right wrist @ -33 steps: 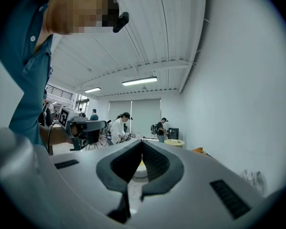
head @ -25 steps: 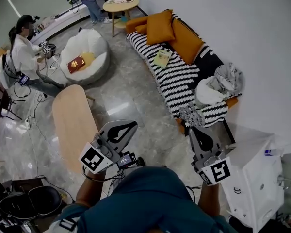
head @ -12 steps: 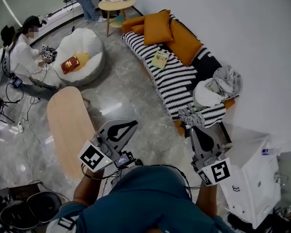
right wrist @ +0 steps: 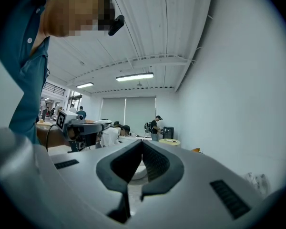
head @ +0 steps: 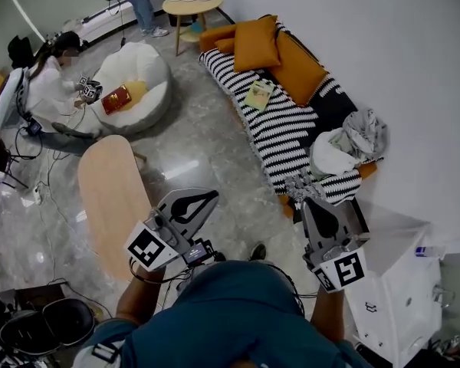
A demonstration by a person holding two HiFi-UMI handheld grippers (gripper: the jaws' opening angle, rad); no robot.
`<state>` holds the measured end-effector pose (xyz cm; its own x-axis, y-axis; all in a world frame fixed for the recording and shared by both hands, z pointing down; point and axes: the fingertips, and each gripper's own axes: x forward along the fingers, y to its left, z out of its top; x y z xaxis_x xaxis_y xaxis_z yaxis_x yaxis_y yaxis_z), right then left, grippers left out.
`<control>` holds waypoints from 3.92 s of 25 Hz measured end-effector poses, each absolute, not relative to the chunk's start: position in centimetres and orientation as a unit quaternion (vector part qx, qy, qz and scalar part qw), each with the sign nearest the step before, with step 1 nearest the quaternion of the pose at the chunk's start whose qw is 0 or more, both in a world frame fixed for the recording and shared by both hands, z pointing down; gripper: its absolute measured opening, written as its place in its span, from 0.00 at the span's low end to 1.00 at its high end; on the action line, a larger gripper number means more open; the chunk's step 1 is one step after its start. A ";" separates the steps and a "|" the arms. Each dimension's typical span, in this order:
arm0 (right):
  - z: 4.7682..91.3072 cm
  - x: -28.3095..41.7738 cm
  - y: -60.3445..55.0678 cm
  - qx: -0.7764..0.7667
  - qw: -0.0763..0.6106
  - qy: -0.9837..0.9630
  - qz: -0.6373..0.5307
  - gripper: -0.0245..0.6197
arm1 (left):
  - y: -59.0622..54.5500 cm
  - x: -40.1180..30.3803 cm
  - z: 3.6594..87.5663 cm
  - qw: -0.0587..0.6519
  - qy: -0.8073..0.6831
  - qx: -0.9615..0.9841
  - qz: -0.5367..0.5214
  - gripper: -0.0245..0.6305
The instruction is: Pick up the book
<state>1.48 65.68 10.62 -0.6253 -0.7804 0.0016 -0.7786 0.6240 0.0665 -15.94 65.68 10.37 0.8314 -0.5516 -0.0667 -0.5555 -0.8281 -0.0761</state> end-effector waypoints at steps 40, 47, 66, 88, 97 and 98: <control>10.9 5.9 56.2 0.441 0.011 -0.897 -0.023 0.06 | 55.8 -11.1 10.2 0.050 0.282 -0.958 0.010 0.04; 11.1 2.9 55.5 0.460 0.016 -0.887 -0.024 0.06 | 54.2 -13.9 10.8 0.050 0.260 -0.964 0.016 0.04; 11.9 7.6 48.5 0.425 0.013 -0.905 -0.012 0.06 | 48.5 -9.0 11.4 0.039 0.296 -0.954 0.003 0.04; 13.5 11.9 40.0 0.415 0.017 -0.909 0.003 0.06 | 40.1 -4.8 12.8 0.024 0.306 -0.952 -0.005 0.04; 11.5 7.1 35.5 0.434 0.020 -0.901 -0.011 0.06 | 35.0 -9.3 11.2 0.033 0.281 -0.959 0.007 0.04; 11.5 6.6 35.0 0.436 0.021 -0.900 -0.013 0.06 | 34.5 -10.1 11.4 0.031 0.282 -0.959 0.007 0.04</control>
<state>6.61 35.02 11.52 -0.6186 -0.7853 0.0258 -0.7842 0.6191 0.0415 -10.05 34.47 11.40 0.8407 -0.5405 -0.0313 -0.5414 -0.8389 -0.0563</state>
